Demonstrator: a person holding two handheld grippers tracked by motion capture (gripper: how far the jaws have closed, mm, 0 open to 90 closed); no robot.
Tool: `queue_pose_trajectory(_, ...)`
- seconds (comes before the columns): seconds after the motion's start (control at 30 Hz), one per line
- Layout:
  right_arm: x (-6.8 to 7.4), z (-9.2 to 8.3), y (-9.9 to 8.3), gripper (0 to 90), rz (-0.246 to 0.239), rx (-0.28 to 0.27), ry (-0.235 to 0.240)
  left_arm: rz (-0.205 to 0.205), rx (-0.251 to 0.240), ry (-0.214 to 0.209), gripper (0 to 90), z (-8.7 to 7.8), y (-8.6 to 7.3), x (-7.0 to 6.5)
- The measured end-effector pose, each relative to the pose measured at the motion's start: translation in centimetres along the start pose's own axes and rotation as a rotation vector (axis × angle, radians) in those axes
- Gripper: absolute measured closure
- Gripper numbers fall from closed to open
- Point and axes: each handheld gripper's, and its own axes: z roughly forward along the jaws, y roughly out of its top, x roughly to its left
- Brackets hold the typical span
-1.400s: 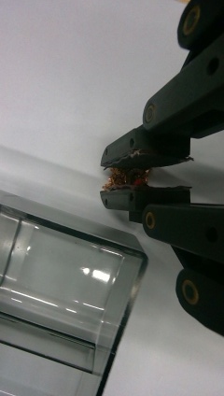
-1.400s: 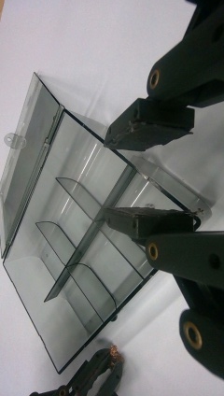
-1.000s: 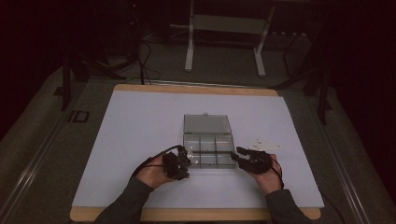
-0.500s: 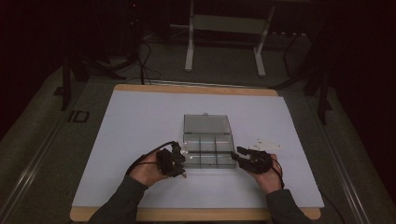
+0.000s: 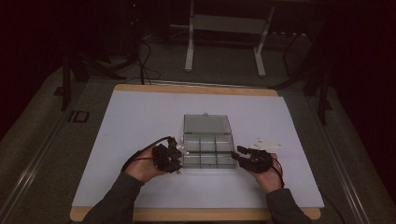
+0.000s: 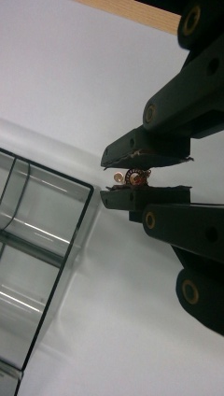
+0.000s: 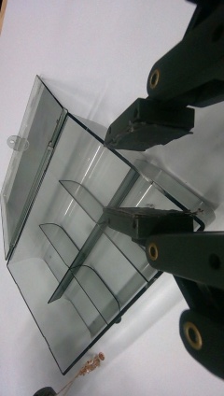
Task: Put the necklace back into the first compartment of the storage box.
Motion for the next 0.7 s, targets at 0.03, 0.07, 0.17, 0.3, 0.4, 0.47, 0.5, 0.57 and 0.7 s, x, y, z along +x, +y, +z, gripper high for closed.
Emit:
queue_pose_trajectory(0.03, 0.0, 0.0, 0.0, 59.8, -0.001, -0.001, 0.0, 0.001, 0.002, 0.004, 79.5, -0.1, 0.0, 0.1)
queue_pose_trajectory(0.07, 0.0, 0.0, 0.0, 59.8, 0.0, -0.001, 0.001, 0.0, -0.001, 0.004, 79.5, -0.3, 0.0, 0.2)
queue_pose_trajectory(0.17, 0.0, 0.1, 0.0, 59.8, 0.0, 0.0, 0.002, -0.004, -0.003, 0.008, 79.5, -0.7, 0.0, 0.4)
queue_pose_trajectory(0.3, 0.0, 0.1, 0.0, 59.8, -0.001, 0.001, 0.003, -0.006, -0.008, 0.013, 79.5, -1.3, 0.1, 0.7)
queue_pose_trajectory(0.4, 0.0, 0.1, 0.0, 59.8, -0.001, 0.001, 0.003, -0.014, -0.009, 0.018, 79.5, -1.5, 0.1, 0.9)
queue_pose_trajectory(0.47, 0.0, 0.1, 0.0, 59.8, -0.001, 0.0, 0.004, -0.015, -0.01, 0.019, 79.5, -1.7, 0.1, 1.1)
queue_pose_trajectory(0.5, 0.0, 0.2, 0.0, 59.8, -0.001, 0.0, 0.004, -0.018, -0.011, 0.021, 79.5, -1.8, 0.1, 1.2)
queue_pose_trajectory(0.57, 0.0, 0.2, 0.0, 59.8, -0.001, 0.0, 0.003, -0.023, -0.013, 0.025, 79.5, -1.9, 0.2, 1.3)
queue_pose_trajectory(0.7, 0.0, 0.2, 0.0, 59.8, -0.001, -0.001, 0.004, -0.021, -0.013, 0.03, 79.5, -2.1, 0.5, 1.5)
